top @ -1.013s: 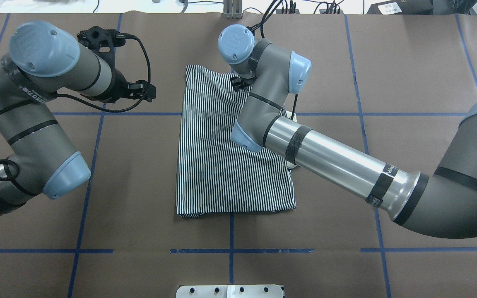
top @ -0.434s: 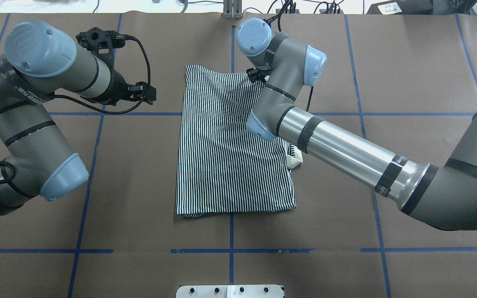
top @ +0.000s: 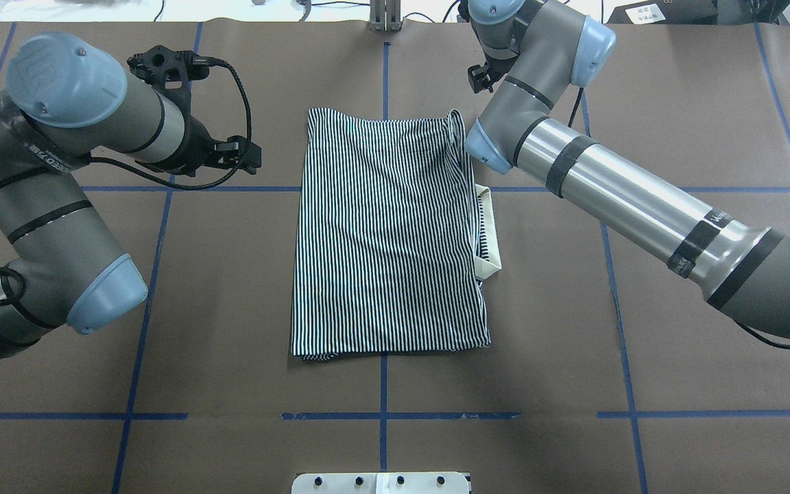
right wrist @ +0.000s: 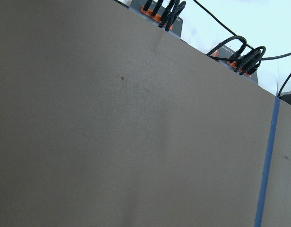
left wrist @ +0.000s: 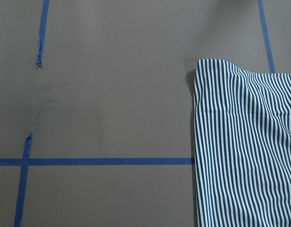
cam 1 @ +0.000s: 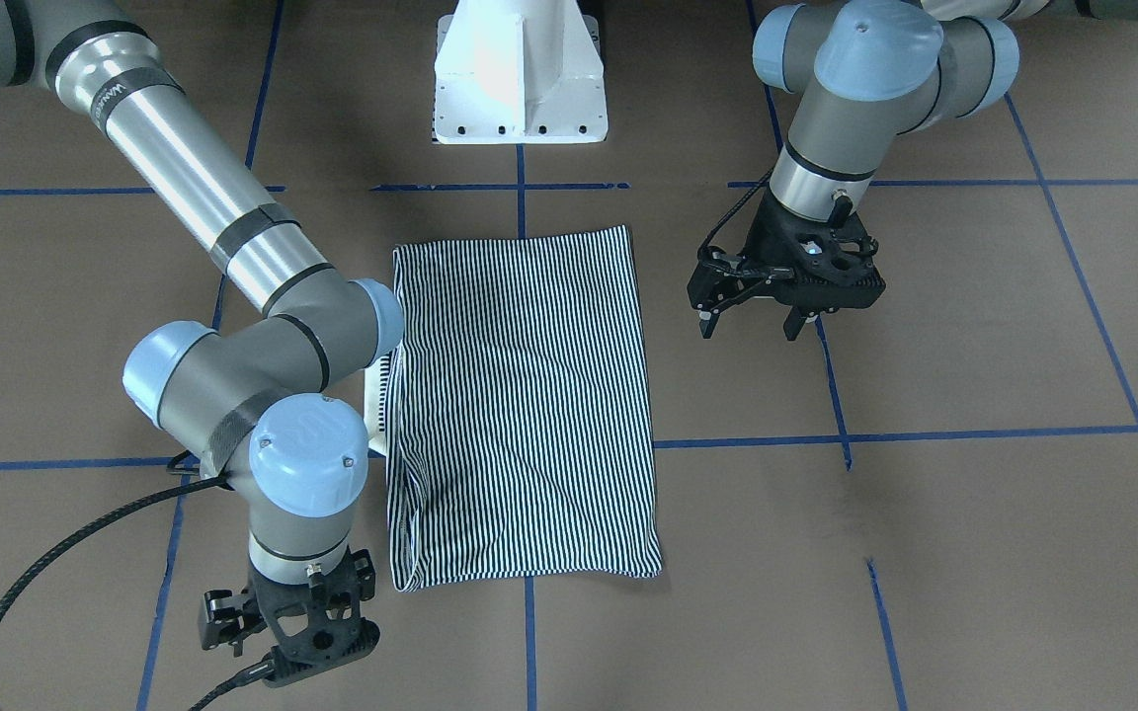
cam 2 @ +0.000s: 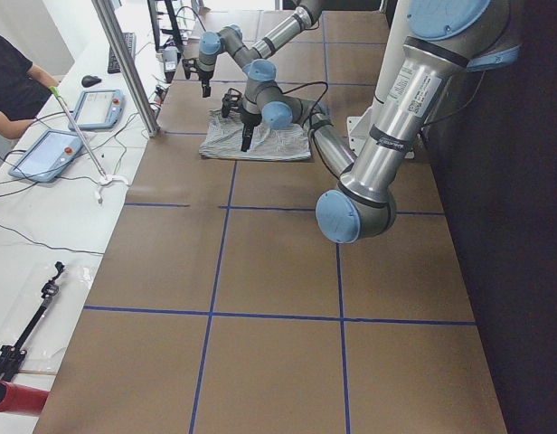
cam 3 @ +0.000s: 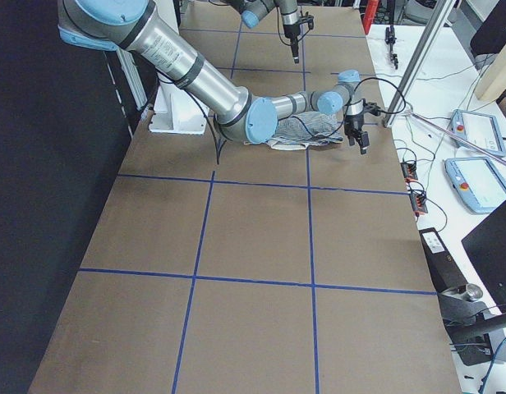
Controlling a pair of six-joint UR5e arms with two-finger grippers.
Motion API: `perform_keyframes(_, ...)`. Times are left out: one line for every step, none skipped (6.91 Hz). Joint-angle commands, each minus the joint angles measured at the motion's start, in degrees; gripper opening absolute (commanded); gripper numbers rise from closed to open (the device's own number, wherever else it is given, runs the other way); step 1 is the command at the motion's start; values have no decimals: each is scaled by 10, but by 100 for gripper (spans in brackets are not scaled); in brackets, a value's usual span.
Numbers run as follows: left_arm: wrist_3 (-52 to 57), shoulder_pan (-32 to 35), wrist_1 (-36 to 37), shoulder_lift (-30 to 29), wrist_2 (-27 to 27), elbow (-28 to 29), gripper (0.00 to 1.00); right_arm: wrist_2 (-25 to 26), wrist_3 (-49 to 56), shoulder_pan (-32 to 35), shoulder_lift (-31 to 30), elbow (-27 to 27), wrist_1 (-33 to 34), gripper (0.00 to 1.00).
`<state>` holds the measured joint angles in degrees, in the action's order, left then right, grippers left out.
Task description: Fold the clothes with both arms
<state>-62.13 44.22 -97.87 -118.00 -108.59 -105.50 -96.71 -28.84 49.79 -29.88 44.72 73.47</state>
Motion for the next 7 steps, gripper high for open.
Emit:
perform_keyframes(-31, -3, 0, 1, 0, -1, 100, -65, -38, 6, -11, 59, 10, 100)
perform_keyframes(-73, -8, 0, 1, -1, -3, 100, -111, -62, 5, -45, 130, 51, 100)
perform_keyframes(-102, -16, 0, 1, 0, -17, 100, -124, -83, -3, -52, 162, 80, 100)
perform_keyframes(-104, -19, 4, 1, 4, -20, 100, -110, -123, -37, -55, 155, 76, 100)
perform_keyframes(-104, -19, 4, 1, 7, -22, 100, -80, -126, -55, -48, 145, 64, 100)
perform_keyframes(-103, -19, 5, 1, 7, -27, 100, -51, -127, -68, -43, 110, 18, 100)
perform_keyframes(-103, -20, 18, -4, 7, -32, 100, -50, -121, -67, -42, 105, 16, 100)
